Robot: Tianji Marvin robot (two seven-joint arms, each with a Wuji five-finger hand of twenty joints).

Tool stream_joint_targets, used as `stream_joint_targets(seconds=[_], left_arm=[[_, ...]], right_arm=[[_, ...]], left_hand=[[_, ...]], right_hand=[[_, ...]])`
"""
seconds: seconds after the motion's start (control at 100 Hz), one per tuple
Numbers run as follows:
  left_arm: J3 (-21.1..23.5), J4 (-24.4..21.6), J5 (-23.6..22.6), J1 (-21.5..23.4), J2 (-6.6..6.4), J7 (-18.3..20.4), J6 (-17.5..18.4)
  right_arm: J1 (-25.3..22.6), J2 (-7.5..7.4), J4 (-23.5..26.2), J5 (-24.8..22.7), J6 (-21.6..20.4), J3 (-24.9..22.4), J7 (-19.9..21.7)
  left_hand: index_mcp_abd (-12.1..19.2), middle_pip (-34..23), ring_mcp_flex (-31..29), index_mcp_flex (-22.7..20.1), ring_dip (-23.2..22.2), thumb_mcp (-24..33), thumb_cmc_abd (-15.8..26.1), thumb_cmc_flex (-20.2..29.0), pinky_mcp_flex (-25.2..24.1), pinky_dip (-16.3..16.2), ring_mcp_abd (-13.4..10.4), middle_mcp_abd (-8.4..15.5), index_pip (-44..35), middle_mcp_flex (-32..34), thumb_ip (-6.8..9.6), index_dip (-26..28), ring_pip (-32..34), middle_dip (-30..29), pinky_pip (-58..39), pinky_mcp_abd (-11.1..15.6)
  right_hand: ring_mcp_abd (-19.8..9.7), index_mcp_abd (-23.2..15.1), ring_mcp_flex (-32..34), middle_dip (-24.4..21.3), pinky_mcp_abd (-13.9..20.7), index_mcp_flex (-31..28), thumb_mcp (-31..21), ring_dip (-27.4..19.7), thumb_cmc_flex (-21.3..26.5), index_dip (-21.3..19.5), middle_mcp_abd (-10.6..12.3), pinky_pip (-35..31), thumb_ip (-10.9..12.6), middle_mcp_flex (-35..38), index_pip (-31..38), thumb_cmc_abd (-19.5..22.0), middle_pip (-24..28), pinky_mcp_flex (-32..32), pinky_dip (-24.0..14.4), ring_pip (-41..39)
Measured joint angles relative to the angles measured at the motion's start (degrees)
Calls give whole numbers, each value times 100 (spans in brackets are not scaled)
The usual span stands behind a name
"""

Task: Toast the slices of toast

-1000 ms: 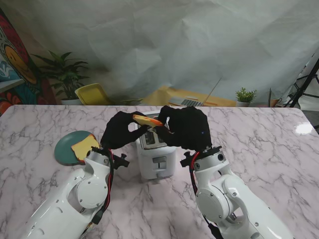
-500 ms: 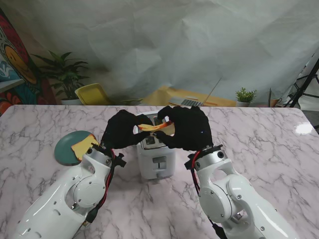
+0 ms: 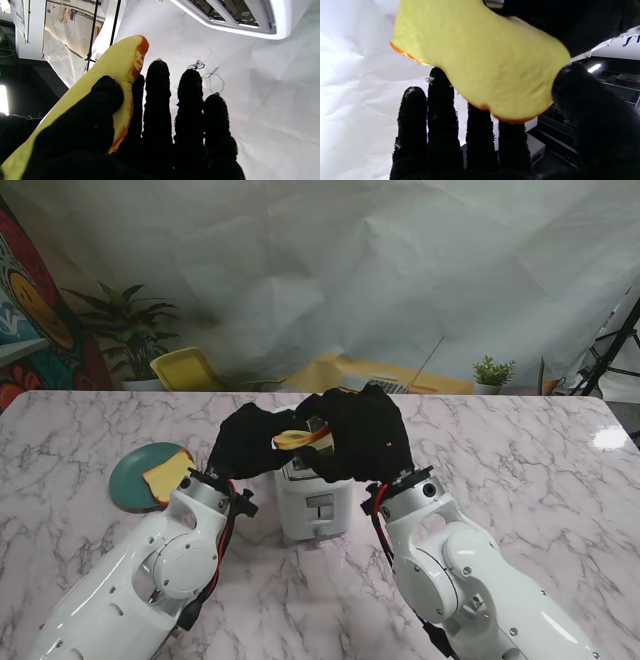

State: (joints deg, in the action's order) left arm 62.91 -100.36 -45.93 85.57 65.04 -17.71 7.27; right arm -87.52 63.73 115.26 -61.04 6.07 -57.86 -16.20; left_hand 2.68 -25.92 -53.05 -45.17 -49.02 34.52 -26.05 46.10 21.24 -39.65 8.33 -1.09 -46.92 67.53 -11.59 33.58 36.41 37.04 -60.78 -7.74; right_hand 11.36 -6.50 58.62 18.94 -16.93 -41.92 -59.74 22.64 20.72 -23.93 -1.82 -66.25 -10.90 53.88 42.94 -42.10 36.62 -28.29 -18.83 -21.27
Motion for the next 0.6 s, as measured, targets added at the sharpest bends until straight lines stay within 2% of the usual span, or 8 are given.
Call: stream_joint_targets(seconds=[0.07,0.11,0.17,0.31,0.36,0.39,0.43,0.6], left_arm=[[-8,-10,64,5,4,17,-21],[-15,-10,111,7,8,15,-20],[-25,-10,139,9,13,3,-16],[-29,-9,182,17,22,-1,49],[-29,-9,183,22,22,6,75],[-29,-10,180,27,22,15,87],[-28,-18,159,35,21,29,97],[4,-94,118,87,17,99,101]], right_arm=[[18,9,-15,0,-18,13,-19],[33,13,-21,2,-8,30,-16],[57,21,-22,27,55,58,16],[125,57,-43,231,251,115,17],[160,78,-88,258,265,132,-84],[178,91,-118,259,277,142,-162],[197,106,-150,256,297,152,-257],[192,123,-149,152,305,88,-226]], left_hand=[[-46,-8,-1,0,-19,0,0,45,0,0,42,-11,5,0,0,0,39,-58,-1,-38],[-46,-53,-1,0,-49,0,0,48,0,0,46,-13,30,1,0,0,45,-68,-1,-39],[-46,-56,-1,0,-54,0,0,57,0,0,47,-14,48,0,0,0,47,-70,-2,-39],[-109,-58,-2,0,-60,0,0,107,0,-1,50,-58,52,1,-1,0,64,-84,-3,-40],[-118,-60,-2,0,-64,0,3,107,0,-1,52,-60,52,1,-1,0,93,-132,-7,-41],[-132,-60,-2,0,-65,0,6,107,0,-2,52,-60,53,1,-1,0,95,-137,-56,-41],[-141,-60,-2,-1,-66,-3,10,107,0,-2,53,-61,53,1,-1,0,96,-154,-60,-43],[-144,-83,-2,-4,-71,-236,84,181,0,-4,55,-63,147,1,-1,0,135,-345,-61,-45]], right_hand=[[-4,-259,304,5,-25,-199,-44,126,457,703,103,-151,-483,422,855,-293,87,-300,0,-173],[-16,-408,489,1,-44,-290,-68,205,649,1030,121,-263,-649,661,1166,-408,145,-469,2,-305],[-65,-575,860,-10,-34,-627,-69,325,878,1325,128,-420,-670,1140,1631,-515,210,-818,2,-614],[-230,-630,1486,18,-19,-1069,-69,813,943,1735,123,-748,-705,1871,1742,-579,286,-1503,13,-1786],[-388,-622,1562,-4,58,-1172,-69,979,942,1775,117,-751,-706,2029,1742,-622,358,-1624,64,-2315],[-700,-562,1562,29,125,-1206,-127,1031,942,1811,107,-751,-706,2098,1742,-636,413,-1708,80,-2455],[-856,-557,1564,82,156,-1222,-128,1035,942,1813,96,-751,-706,2157,1742,-636,461,-1754,126,-2701],[-934,-441,1564,397,271,-1223,-265,1094,942,1669,59,-751,-713,2157,1744,-630,583,-1896,195,-3112]])
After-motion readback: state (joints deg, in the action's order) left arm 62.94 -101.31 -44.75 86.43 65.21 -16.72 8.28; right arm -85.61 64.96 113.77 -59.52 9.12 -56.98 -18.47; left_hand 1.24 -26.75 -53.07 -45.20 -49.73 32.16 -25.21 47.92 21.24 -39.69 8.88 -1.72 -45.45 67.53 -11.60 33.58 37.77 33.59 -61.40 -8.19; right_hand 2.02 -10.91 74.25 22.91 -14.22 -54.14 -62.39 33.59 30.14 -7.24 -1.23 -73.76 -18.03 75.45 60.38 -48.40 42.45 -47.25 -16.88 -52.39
